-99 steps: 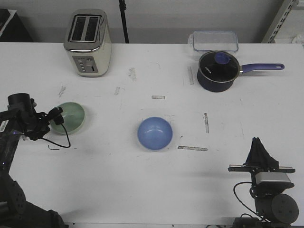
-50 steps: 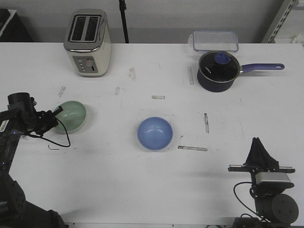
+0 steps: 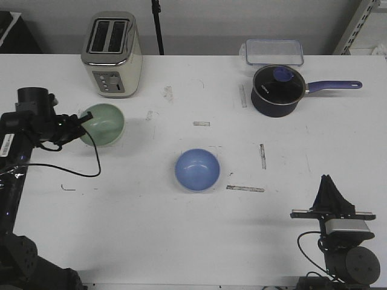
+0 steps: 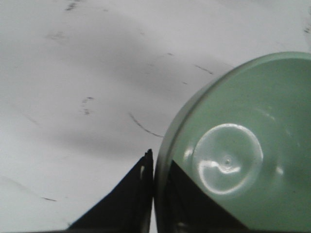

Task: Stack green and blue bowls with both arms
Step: 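Lift the green bowl with the left gripper and carry it over the blue bowl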

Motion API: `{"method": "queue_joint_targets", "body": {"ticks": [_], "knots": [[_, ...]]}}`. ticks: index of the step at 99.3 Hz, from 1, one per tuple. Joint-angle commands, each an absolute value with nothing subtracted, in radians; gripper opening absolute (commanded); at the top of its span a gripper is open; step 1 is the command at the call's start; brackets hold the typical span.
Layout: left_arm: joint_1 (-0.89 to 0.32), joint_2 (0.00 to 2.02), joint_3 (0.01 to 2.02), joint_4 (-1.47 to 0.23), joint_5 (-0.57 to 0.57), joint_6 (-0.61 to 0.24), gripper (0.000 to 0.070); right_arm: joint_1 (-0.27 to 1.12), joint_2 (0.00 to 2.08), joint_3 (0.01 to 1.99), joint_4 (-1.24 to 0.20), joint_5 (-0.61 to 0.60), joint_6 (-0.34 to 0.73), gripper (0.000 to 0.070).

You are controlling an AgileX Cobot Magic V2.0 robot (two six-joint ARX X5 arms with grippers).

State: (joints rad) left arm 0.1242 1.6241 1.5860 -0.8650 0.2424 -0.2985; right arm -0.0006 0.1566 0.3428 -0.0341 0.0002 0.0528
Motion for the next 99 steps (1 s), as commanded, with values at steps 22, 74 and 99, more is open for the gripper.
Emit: {"method": "queue_joint_targets", "body": {"ticks": [22, 74, 99], "knots": [[-0.164, 1.663, 1.645, -0.881, 0.252, -0.309, 0.0001, 0.0, 0.155, 0.343, -0.023, 0.001, 0.062, 0.0015], [-0.515, 1.751, 1.645, -0.798, 0.251, -0.387, 0.0001, 0.0, 0.155, 0.343, -0.023, 0.001, 0.062, 0.0015], [-0.551, 1.806, 1.644, -0.79, 0.251, -0.386, 0.0001, 0.0, 0.155, 0.343, -0.023, 0.001, 0.062, 0.0015]]}}
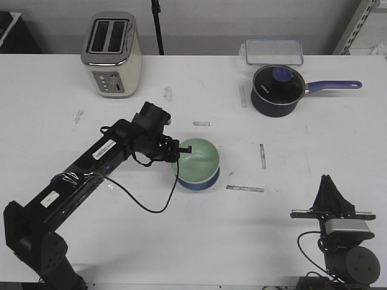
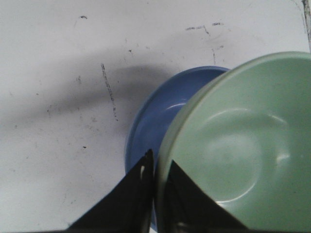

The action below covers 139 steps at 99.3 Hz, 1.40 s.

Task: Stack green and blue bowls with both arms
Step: 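Lift the green bowl with the left gripper and carry it over the blue bowl, then lower the green bowl into the blue bowl and open the left gripper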

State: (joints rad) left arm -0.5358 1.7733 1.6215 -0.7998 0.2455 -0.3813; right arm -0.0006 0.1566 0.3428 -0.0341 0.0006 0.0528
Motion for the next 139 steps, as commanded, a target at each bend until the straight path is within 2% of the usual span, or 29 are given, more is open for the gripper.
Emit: {"method": "queue_joint_targets", "body": {"ticks": [1, 34, 61, 112, 124, 139], "knots": [[-0.553, 1.809, 1.644, -0.788, 0.251, -0.386, 0.0001, 0.0, 0.155, 0.343, -0.023, 0.001, 0.062, 0.0015], [-0.565, 1.878, 1.644, -0.765, 0.251, -0.384, 0.0021, 0.0, 0.155, 0.343, -0.023, 0.001, 0.062, 0.0015], [-0.57, 1.872, 1.644, -0.763, 0.251, -0.385, 0.0171, 0.0, 0.155, 0.343, -0.023, 0.001, 0.062, 0.0015], [-0.539, 1.719, 1.636, -0.758, 0.252, -0.381, 0.0168, 0.0, 0.155, 0.343, -0.023, 0.001, 0.062, 0.0015], [-0.508, 1.637, 1.571, -0.667, 0.252, -0.376, 0.0165, 0.0, 0.155, 0.343, -0.023, 0.001, 0.062, 0.0015], [-0.454, 1.462, 1.348, -0.38, 0.252, -0.329, 0.0164, 0.0, 0.155, 0.343, -0.023, 0.001, 0.062, 0.0015]]}}
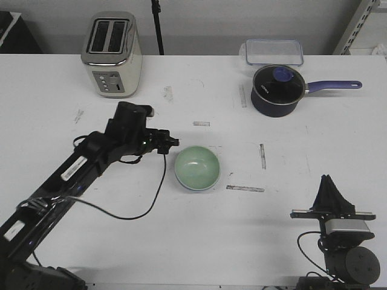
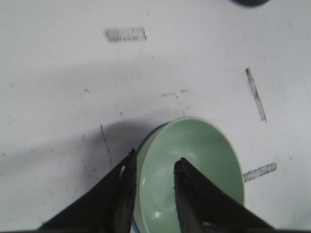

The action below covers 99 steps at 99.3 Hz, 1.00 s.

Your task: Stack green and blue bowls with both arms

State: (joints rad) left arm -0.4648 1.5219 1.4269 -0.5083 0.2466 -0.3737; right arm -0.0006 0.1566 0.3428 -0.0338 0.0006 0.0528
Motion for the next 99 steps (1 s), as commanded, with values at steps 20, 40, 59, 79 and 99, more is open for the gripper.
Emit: {"method": "queue_joint_targets", "body": {"ticks": [20, 40, 59, 79, 99], "knots": [[-0.349, 1.19, 0.992, -0.013, 0.251, -0.241, 0.0154, 0.0, 0.155, 0.343, -0.023, 0.001, 0.062, 0.0015], [-0.179, 0.834, 0.659, 0.137, 0.051, -0.066, 0.0001, 0.0, 0.155, 0.343, -0.023, 0.001, 0.062, 0.0015], [-0.084, 0.619, 0.501, 0.148, 0.018, -0.01, 0.0001, 0.0, 0.155, 0.343, -0.023, 0.001, 0.062, 0.0015], [-0.026, 0.388, 0.315, 0.172, 0.018, -0.01, 0.0001, 0.0, 0.155, 0.343, -0.023, 0.001, 0.062, 0.0015], [-0.012, 0.228, 0.258, 0.084, 0.018, -0.011, 0.0001, 0.0, 0.155, 0.343, -0.023, 0.001, 0.062, 0.0015]]}}
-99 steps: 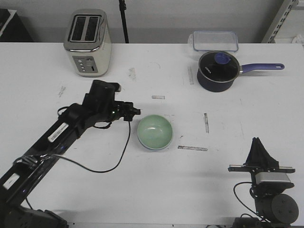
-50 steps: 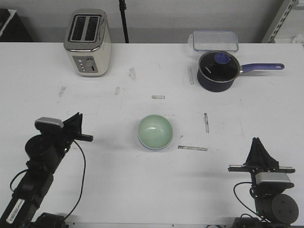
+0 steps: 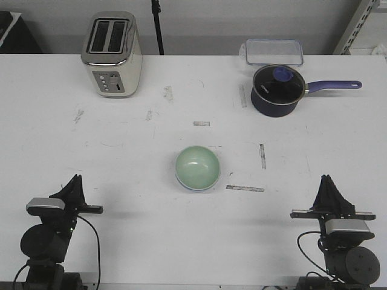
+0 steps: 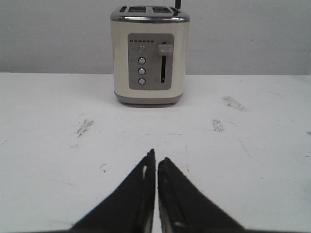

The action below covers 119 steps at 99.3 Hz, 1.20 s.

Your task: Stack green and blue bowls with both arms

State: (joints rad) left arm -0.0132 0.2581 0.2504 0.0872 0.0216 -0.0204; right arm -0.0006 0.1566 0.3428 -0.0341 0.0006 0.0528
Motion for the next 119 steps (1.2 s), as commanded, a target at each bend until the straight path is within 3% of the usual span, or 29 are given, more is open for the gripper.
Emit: {"method": "queue_joint_targets", "body": {"ticks": [1, 77, 119], "knots": [[-0.012, 0.223, 0.258, 0.08, 0.018, -0.011, 0.0001, 0.0, 0.155, 0.343, -0.023, 0.001, 0.062, 0.0015], [-0.012, 0.099, 0.256, 0.075, 0.018, -0.011, 0.0001, 0.0, 0.155, 0.343, -0.023, 0.001, 0.062, 0.0015], [-0.012, 0.003, 0.117, 0.123, -0.008, -0.01, 0.0001, 0.0, 0.155, 0.344, -0.023, 0.001, 0.062, 0.0015]]}}
